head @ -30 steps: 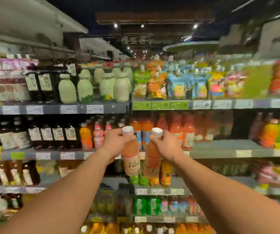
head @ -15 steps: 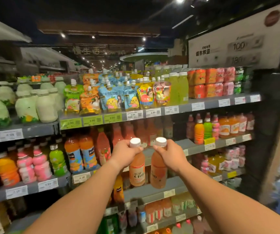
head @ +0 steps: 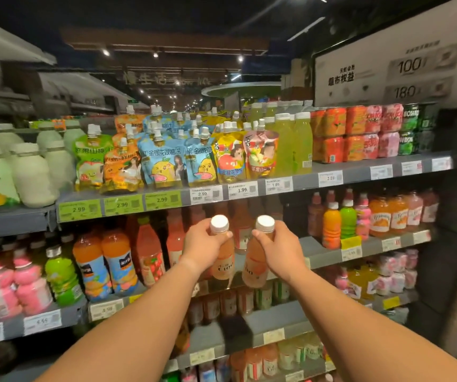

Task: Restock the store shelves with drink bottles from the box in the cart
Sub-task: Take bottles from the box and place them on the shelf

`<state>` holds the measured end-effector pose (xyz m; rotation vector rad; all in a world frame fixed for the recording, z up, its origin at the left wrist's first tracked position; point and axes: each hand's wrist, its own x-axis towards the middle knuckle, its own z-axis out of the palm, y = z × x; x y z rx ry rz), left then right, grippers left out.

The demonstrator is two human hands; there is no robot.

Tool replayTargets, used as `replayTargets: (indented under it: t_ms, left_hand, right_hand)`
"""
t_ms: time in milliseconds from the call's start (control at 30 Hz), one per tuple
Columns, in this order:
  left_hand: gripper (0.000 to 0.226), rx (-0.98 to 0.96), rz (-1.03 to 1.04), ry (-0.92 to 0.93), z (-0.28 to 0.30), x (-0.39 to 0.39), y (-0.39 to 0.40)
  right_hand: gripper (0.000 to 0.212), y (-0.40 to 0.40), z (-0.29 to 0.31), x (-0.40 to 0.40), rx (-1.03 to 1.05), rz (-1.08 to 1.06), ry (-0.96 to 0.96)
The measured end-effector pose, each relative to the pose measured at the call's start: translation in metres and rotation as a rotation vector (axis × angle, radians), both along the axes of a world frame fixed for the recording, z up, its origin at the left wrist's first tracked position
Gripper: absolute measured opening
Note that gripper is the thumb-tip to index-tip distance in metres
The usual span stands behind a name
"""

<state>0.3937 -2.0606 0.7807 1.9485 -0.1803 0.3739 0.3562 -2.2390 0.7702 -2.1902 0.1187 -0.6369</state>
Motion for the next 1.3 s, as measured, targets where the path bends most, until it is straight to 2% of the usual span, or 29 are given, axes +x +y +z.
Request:
replayTargets:
  t_ms: [267, 467, 533, 633, 767, 833, 967, 1300]
  left_hand:
    - [0.033, -0.054, 0.125, 0.032, -0.014, 0.052, -0.037]
    - [0.02, -0.005, 0.252, 0.136, -0.018, 0.087, -0.063]
    - [0.026, 0.022, 0.312, 0.173, -0.019, 0.097, -0.069]
    - [0.036, 0.099, 0.377, 0.251, -0.017, 0.107, -0.075]
    - [0.036, 0.379, 0.421, 0.309, -0.016, 0.112, -0.082]
    - [0.038, 0.428, 0.45, 0.318, -0.018, 0.114, -0.082]
    - [0.042, 0.423, 0.451, 0.369, -0.017, 0.118, -0.073]
    - [0.045, 0.36, 0.391, 0.406, -0.017, 0.117, -0.061]
  right_hand:
    - [0.034, -0.035, -0.003, 0.08, -0.06, 0.138, -0.03]
    - [0.038, -0.053, -0.018, 0.128, -0.075, 0.213, 0.053]
    - [0.042, -0.056, -0.02, 0.141, -0.085, 0.199, 0.097]
    - [0.046, -0.055, -0.017, 0.158, -0.104, 0.178, 0.164]
    - [0.045, -0.05, -0.012, 0.174, -0.267, 0.276, 0.299]
    - [0.049, -0.05, -0.016, 0.178, -0.283, 0.312, 0.343]
    - [0.048, -0.044, -0.023, 0.179, -0.232, 0.326, 0.318]
    - [0.051, -0.038, -0.023, 0.177, -0.292, 0.319, 0.304]
